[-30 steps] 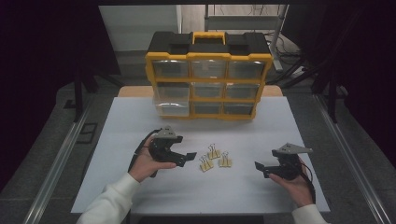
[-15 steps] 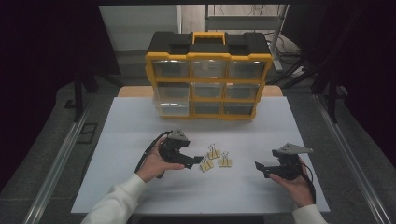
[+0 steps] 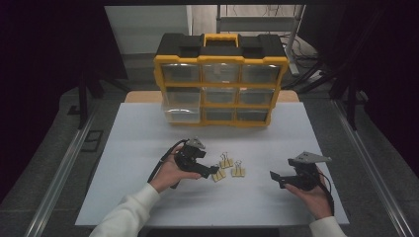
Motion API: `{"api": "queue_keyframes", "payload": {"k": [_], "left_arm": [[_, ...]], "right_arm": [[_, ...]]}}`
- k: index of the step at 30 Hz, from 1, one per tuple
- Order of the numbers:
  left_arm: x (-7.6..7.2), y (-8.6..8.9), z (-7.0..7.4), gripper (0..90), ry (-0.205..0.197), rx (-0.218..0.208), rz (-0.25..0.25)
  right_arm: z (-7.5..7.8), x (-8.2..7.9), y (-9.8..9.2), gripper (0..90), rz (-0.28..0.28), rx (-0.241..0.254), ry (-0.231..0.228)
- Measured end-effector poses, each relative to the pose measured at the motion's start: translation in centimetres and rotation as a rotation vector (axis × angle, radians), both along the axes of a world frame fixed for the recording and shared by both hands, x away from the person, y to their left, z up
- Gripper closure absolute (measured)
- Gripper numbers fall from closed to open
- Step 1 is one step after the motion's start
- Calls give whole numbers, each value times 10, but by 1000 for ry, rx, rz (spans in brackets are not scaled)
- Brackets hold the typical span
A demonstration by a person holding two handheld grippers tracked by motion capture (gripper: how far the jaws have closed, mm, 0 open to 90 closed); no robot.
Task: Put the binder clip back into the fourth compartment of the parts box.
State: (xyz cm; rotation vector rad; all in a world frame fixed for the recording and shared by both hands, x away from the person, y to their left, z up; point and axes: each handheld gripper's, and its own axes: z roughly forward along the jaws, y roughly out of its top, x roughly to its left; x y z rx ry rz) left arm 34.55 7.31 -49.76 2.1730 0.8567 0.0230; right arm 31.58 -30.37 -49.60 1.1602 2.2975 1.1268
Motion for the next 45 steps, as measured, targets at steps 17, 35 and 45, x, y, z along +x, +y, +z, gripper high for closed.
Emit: {"api": "queue_keyframes", "payload": {"k": [17, 35, 45], "left_arm": [[9, -12, -14, 335, 66, 11, -20], [10, -15, -17, 802, 129, -18, -83], [9, -11, -13, 889, 148, -67, -90]], "right_arm": [[0, 0, 0, 99, 0, -1, 1], [0, 0, 0, 99, 0, -3, 0], [0, 0, 0, 99, 0, -5, 0]]}}
